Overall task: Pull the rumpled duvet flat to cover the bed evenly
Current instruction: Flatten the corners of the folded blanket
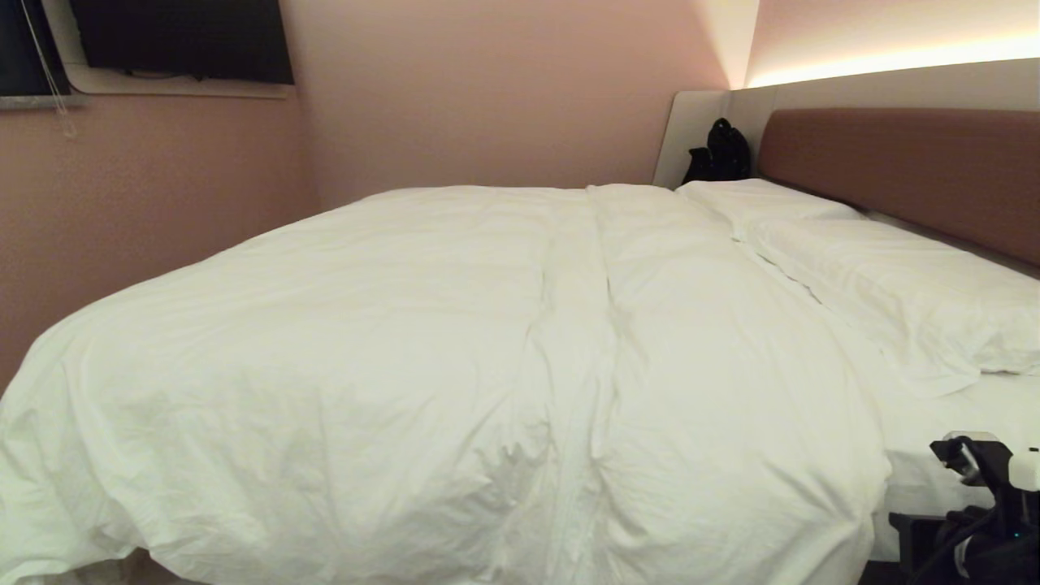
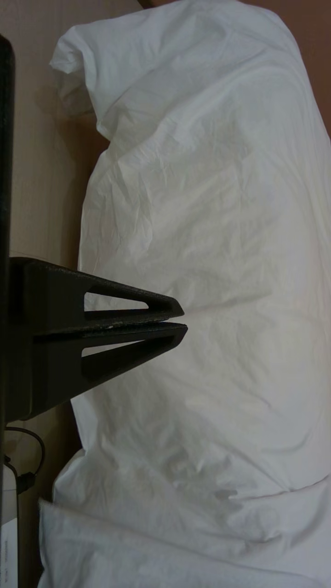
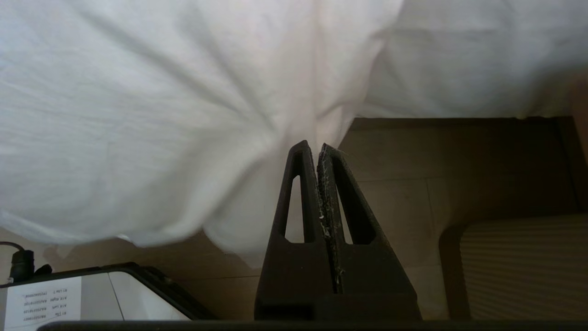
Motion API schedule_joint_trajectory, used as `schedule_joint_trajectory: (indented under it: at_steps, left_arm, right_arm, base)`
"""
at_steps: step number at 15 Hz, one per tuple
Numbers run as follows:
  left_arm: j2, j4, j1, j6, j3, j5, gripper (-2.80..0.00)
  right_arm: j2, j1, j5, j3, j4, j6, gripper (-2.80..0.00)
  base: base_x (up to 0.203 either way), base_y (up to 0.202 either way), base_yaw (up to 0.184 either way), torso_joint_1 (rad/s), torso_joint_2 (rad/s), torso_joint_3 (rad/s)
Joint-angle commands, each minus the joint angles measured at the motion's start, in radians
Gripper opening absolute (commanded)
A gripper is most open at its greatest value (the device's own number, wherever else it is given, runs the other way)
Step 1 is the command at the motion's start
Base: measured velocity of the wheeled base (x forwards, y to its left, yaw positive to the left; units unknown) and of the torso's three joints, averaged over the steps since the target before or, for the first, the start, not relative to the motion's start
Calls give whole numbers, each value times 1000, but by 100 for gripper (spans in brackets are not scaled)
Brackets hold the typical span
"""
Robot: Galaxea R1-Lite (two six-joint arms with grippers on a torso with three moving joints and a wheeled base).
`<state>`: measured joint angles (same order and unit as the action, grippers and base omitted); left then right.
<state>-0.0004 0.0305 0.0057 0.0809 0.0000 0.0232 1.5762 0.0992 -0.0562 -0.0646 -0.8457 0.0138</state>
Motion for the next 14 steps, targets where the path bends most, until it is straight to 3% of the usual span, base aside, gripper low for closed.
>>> schedule_joint_trajectory:
  at_steps: [1, 8, 14]
  left_arm:
    - [0, 0, 0, 0, 0, 0, -280]
    - [0, 0, 0, 0, 0, 0, -280]
    - [0, 0, 0, 0, 0, 0, -280]
  right_arm:
    - [-19, 10, 1, 14, -7, 0, -280]
    - [-54, 10, 2, 22, -7, -2, -280]
    - [-146, 6, 5, -97, 48, -2, -280]
  base:
    - [0, 0, 0, 0, 0, 0]
    - [0, 0, 0, 0, 0, 0]
    - [0, 0, 0, 0, 0, 0]
